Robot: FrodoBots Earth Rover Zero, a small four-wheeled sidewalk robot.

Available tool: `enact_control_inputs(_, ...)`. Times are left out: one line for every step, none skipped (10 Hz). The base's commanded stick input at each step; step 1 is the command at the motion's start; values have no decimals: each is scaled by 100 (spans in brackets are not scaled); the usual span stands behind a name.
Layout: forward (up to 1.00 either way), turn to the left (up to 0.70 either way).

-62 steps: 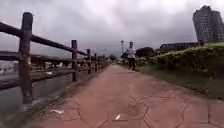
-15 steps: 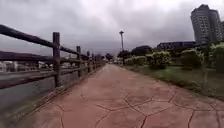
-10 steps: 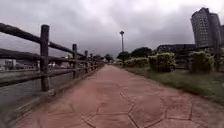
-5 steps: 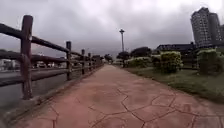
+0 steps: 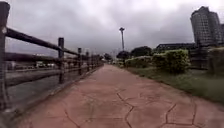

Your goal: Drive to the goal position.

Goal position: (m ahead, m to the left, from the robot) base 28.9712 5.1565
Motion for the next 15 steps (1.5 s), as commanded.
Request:
enact_control_inputs(100,0)
enact_control_inputs(100,0)
enact_control_inputs(100,0)
enact_control_inputs(100,0)
enact_control_inputs(100,0)
enact_control_inputs(100,0)
enact_control_inputs(100,0)
enact_control_inputs(100,0)
enact_control_inputs(100,0)
enact_control_inputs(100,0)
enact_control_inputs(100,0)
enact_control_inputs(100,0)
enact_control_inputs(100,0)
enact_control_inputs(100,0)
enact_control_inputs(100,0)
